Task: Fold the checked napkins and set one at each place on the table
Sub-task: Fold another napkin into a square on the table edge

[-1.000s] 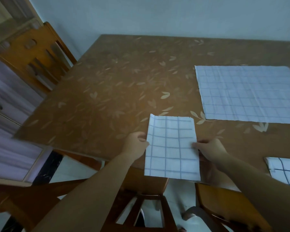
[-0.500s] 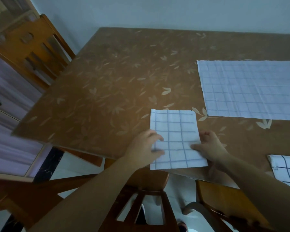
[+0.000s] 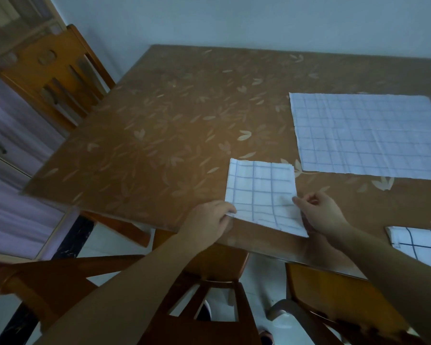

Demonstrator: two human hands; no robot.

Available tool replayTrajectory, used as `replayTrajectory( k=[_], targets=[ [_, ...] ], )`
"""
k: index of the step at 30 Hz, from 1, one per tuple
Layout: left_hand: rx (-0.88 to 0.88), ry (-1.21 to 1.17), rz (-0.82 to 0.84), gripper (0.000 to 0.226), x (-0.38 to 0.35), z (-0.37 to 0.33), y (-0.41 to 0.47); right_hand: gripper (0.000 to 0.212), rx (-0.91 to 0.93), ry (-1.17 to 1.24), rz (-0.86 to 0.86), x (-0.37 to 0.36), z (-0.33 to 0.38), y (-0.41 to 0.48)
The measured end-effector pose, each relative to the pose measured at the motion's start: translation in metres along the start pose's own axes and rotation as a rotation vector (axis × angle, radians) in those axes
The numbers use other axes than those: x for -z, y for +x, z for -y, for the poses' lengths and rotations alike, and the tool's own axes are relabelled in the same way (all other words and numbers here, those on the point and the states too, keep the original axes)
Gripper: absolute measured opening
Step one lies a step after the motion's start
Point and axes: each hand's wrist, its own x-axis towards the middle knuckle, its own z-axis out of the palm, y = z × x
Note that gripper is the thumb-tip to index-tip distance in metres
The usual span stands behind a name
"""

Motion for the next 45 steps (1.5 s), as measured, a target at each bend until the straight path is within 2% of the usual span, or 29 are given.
replayTrajectory(
  k=[2, 4, 6, 8, 10, 12, 14, 18, 24, 28, 32, 39, 41, 45],
  targets=[
    [0.064, -0.088, -0.015, 0.02, 0.001, -0.002, 0.004, 0.034, 0.147, -0.031, -0.018, 0.011, 0.002, -0.007],
    [0.134, -0.19, -0.005, 0.017, 0.003, -0.004, 0.009, 0.042, 0.223, -0.014, 0.162, 0.025, 0.005, -0.015],
    [0.203, -0.313, -0.015, 0.01, 0.005, -0.002, 0.016, 0.049, 0.205, -0.024, 0.388, 0.034, 0.007, -0.02],
    [0.288, -0.461, -0.02, 0.006, 0.006, 0.002, 0.021, 0.041, 0.225, -0.044, 0.498, 0.035, 0.009, -0.023],
    [0.372, -0.571, -0.027, 0.007, 0.006, 0.004, 0.024, 0.031, 0.276, -0.114, 0.424, 0.03, 0.005, -0.018],
    [0.421, -0.638, -0.048, 0.006, 0.003, 0.003, 0.025, 0.011, 0.277, -0.164, 0.248, 0.023, 0.001, -0.013],
    [0.456, -0.685, -0.078, 0.008, 0.0, 0.002, 0.025, 0.02, 0.235, -0.141, 0.16, 0.017, -0.004, -0.009],
    [0.492, -0.644, -0.018, 0.008, -0.003, 0.009, 0.024, 0.022, 0.129, -0.031, 0.147, 0.011, -0.008, 0.0],
    [0.479, -0.555, 0.081, 0.011, -0.005, 0.018, 0.035, 0.016, 0.028, -0.041, 0.082, 0.002, -0.003, 0.011],
    [0.48, -0.425, 0.086, 0.014, -0.006, 0.024, 0.048, 0.014, 0.035, -0.124, 0.033, -0.003, 0.003, 0.021],
    [0.483, -0.34, 0.065, 0.006, -0.008, 0.027, 0.057, 0.012, 0.071, -0.171, -0.022, -0.008, 0.009, 0.029],
    [0.487, -0.296, 0.084, 0.009, -0.008, 0.036, 0.066, 0.022, 0.073, -0.27, -0.048, -0.016, 0.014, 0.035],
    [0.516, -0.34, 0.09, 0.015, -0.007, 0.036, 0.065, 0.022, 0.066, -0.285, -0.069, -0.018, 0.014, 0.035],
    [0.512, -0.383, 0.122, 0.045, -0.005, 0.034, 0.062, 0.021, 0.051, -0.299, -0.076, -0.02, 0.014, 0.033]
  ],
)
